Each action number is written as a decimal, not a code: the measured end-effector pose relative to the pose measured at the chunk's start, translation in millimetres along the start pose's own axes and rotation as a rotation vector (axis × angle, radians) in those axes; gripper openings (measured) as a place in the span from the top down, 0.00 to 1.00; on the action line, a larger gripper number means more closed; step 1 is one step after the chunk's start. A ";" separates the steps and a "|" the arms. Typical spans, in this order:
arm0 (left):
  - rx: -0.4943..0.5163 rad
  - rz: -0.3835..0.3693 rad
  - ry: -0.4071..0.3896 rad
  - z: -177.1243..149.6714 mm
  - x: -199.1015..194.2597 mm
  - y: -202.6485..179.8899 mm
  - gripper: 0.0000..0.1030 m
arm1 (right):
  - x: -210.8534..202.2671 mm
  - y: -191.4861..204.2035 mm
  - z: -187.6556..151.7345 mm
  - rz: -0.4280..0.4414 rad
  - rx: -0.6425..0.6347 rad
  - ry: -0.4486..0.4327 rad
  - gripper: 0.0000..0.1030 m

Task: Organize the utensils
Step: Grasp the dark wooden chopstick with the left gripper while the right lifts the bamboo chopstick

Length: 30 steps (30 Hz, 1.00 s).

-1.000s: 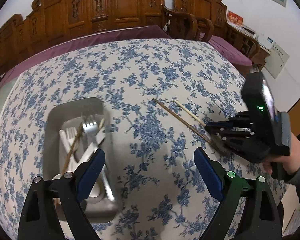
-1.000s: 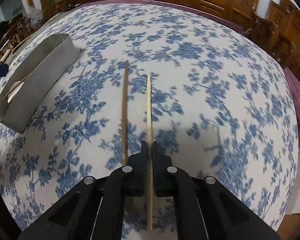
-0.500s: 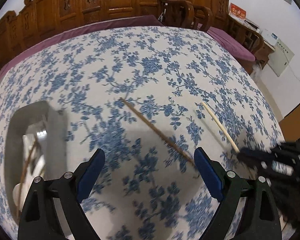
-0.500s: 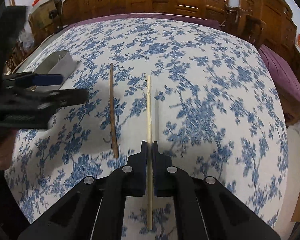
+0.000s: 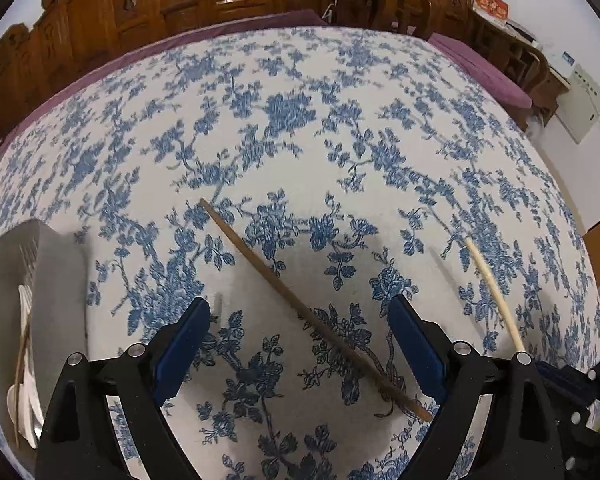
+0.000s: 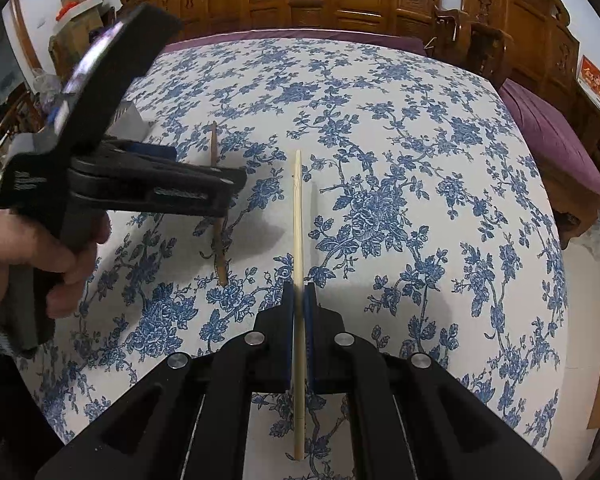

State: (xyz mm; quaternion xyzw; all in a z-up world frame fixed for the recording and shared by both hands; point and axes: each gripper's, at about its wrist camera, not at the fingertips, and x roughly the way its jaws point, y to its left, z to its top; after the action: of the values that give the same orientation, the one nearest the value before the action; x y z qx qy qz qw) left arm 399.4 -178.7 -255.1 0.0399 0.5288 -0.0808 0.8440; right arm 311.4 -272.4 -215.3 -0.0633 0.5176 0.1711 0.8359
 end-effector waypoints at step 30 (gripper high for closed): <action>-0.016 -0.055 0.050 -36.4 -31.8 43.0 0.96 | -18.9 28.2 -4.4 0.022 0.030 -0.030 0.94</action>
State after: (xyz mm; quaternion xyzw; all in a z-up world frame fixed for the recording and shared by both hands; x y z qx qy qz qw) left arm 361.2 -127.9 -243.3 0.0206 0.5514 -0.0987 0.8281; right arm 290.1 -251.5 -198.5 -0.0425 0.5081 0.1733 0.8426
